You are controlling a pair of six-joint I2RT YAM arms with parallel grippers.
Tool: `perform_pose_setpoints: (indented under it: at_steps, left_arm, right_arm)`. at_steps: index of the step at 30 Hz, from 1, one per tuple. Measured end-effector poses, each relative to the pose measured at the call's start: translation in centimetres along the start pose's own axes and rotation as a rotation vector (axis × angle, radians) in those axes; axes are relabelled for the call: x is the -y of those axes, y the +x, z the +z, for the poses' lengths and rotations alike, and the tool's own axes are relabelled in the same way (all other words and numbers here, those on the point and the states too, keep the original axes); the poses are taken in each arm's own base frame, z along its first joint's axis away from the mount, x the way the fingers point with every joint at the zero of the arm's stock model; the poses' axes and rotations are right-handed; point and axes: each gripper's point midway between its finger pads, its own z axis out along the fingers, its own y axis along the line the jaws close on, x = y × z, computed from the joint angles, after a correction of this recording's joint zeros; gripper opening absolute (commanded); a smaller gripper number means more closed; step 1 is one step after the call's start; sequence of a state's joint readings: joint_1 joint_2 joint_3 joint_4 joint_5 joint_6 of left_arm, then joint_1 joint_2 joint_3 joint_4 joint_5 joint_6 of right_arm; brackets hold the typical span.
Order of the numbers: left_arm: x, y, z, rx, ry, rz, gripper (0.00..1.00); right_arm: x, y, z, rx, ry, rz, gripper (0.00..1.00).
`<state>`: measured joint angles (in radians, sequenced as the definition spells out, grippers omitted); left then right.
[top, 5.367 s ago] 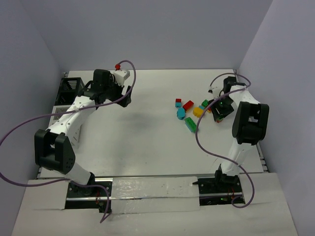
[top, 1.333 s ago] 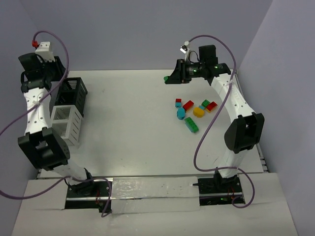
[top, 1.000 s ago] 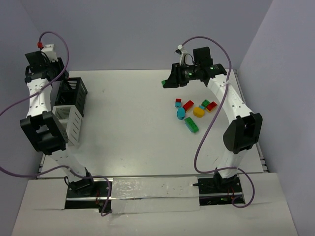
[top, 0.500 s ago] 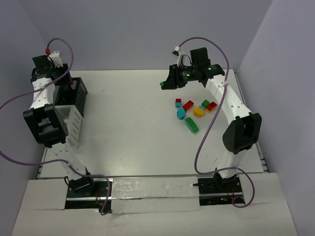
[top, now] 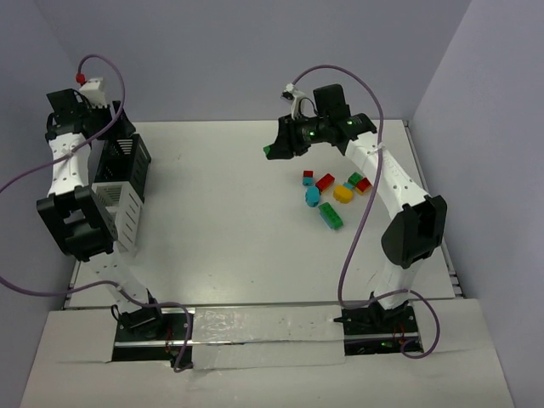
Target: Sort the legos into containers by color
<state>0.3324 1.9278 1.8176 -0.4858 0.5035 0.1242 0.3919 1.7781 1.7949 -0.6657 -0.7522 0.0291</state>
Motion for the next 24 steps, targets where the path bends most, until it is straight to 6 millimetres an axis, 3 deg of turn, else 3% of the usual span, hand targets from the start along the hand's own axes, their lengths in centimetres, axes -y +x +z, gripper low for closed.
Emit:
perform_pose_setpoints:
  at_steps: [3, 6, 11, 14, 18, 24]
  left_arm:
    - [4.7, -2.3, -3.0, 0.074, 0.152, 0.003, 0.78]
    - [11.1, -3.2, -6.2, 0.120, 0.306, 0.002, 0.79]
    - [22.9, -1.3, -9.3, 0.085, 0.575, -0.005, 0.81]
    - [28.0, 1.1, -10.1, -0.002, 0.704, -0.060, 0.81]
    - [30.5, 2.9, -10.7, -0.105, 0.787, -0.173, 0.81]
    - [31.6, 2.8, -11.5, -0.151, 0.840, -0.262, 0.82]
  right_arm:
    - [-0.9, -0.2, 0.8, 0.020, -0.022, -0.033, 0.00]
    - [-1.9, -0.3, 1.8, 0.037, -0.037, -0.069, 0.00]
    - [-3.4, -1.2, 3.8, 0.088, -0.028, -0.151, 0.00]
    - [-4.6, -1.7, 4.9, 0.125, -0.017, -0.206, 0.00]
    - [-6.5, -1.9, 5.4, 0.172, -0.004, -0.297, 0.00]
    - [-9.1, -2.3, 6.0, 0.212, 0.011, -0.441, 0.00]
